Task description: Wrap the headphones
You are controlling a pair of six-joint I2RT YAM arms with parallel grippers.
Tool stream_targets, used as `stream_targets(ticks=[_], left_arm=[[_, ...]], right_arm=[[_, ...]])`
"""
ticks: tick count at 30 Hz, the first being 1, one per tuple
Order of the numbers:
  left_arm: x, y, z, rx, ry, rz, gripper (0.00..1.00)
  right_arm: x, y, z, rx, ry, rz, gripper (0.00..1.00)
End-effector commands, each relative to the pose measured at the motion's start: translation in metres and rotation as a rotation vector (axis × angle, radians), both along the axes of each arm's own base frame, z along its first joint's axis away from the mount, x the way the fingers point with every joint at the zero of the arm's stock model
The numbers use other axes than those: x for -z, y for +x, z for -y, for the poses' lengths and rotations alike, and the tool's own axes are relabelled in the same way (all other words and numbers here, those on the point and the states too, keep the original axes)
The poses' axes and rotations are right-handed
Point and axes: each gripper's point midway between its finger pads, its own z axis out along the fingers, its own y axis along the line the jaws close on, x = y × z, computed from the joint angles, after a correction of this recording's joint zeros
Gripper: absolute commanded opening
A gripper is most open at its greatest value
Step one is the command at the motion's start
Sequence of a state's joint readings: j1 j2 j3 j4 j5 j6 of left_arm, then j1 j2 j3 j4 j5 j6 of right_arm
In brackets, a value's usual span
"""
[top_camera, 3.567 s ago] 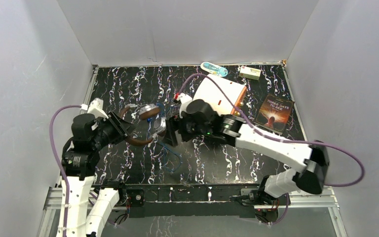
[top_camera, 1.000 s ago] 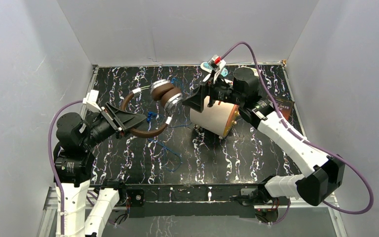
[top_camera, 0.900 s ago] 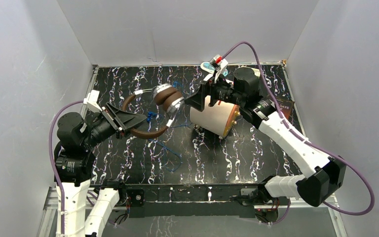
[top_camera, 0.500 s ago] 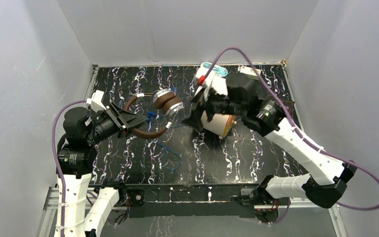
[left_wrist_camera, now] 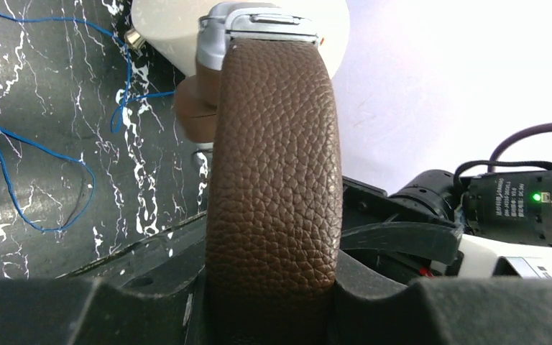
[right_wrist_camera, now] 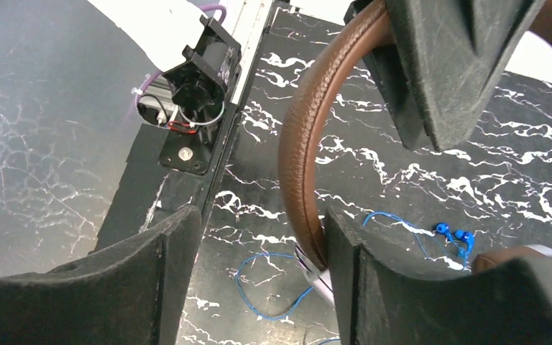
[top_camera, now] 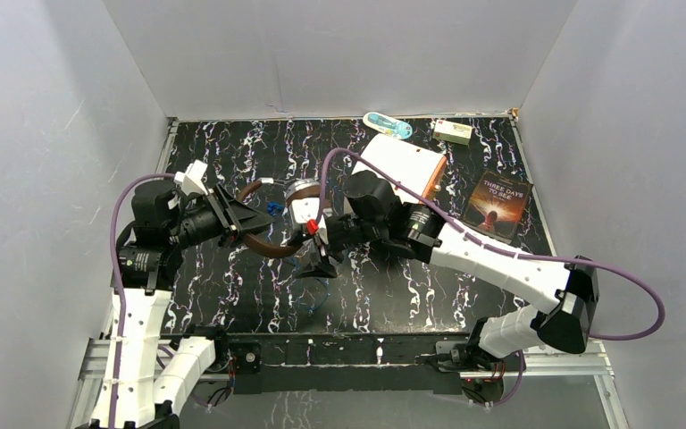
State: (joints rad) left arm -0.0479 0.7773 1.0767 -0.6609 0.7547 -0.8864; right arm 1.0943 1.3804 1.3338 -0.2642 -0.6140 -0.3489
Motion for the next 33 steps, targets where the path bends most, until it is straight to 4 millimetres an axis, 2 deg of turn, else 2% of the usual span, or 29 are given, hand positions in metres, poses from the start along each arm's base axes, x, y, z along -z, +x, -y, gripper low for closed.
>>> stream_targets(ticks=[1, 3, 5, 6, 10, 11, 13, 14, 15, 16, 20, 22, 27, 30, 33], left_arm=[[-0.014, -0.012, 0.01, 0.116, -0.029, 0.067, 0.0], [-0.014, -0.013, 0.011, 0.131, -0.036, 0.068, 0.0], [-0.014, -0.014, 0.011, 0.132, -0.036, 0.07, 0.0], [-0.014, -0.014, 0.01, 0.126, -0.03, 0.071, 0.0], [-0.009, -0.018, 0.01, 0.127, -0.027, 0.053, 0.0], [-0.009, -0.019, 0.01, 0.13, -0.029, 0.049, 0.0], [-0.008, -0.018, 0.009, 0.118, -0.019, 0.038, 0.0], [-0.006, -0.016, 0.007, 0.106, -0.002, 0.034, 0.01], [-0.004, -0.015, 0.004, 0.087, 0.019, 0.032, 0.05], [0.0, -0.013, 0.001, 0.063, 0.046, 0.027, 0.09], [0.022, -0.005, -0.017, -0.033, 0.163, -0.038, 0.31], [0.031, -0.003, -0.026, -0.076, 0.219, -0.063, 0.46], [0.042, -0.001, -0.046, -0.157, 0.329, -0.084, 0.67], [0.05, 0.005, -0.048, -0.16, 0.35, -0.1, 0.67], [0.057, 0.01, -0.053, -0.174, 0.377, -0.116, 0.59]], right_arm=[[-0.02, 0.002, -0.01, -0.044, 0.142, 0.109, 0.67], [-0.019, 0.002, -0.013, -0.05, 0.154, 0.104, 0.6], [-0.018, 0.003, -0.016, -0.042, 0.171, 0.103, 0.47], [-0.021, 0.005, -0.018, -0.032, 0.191, 0.111, 0.44], [-0.022, 0.009, -0.027, -0.017, 0.24, 0.11, 0.42], [-0.02, 0.009, -0.029, -0.018, 0.241, 0.109, 0.39], [-0.016, 0.012, -0.037, 0.001, 0.226, 0.109, 0.26], [-0.015, 0.014, -0.039, 0.011, 0.222, 0.111, 0.15], [-0.015, 0.017, -0.042, 0.025, 0.219, 0.114, 0.04], [-0.015, 0.02, -0.044, 0.044, 0.216, 0.113, 0.0], [-0.009, 0.032, -0.053, 0.098, 0.196, 0.105, 0.0], [-0.008, 0.038, -0.058, 0.127, 0.182, 0.104, 0.0], [0.002, 0.046, -0.067, 0.174, 0.152, 0.095, 0.0], [0.006, 0.042, -0.074, 0.172, 0.14, 0.092, 0.0], [0.006, 0.042, -0.079, 0.196, 0.139, 0.103, 0.0]])
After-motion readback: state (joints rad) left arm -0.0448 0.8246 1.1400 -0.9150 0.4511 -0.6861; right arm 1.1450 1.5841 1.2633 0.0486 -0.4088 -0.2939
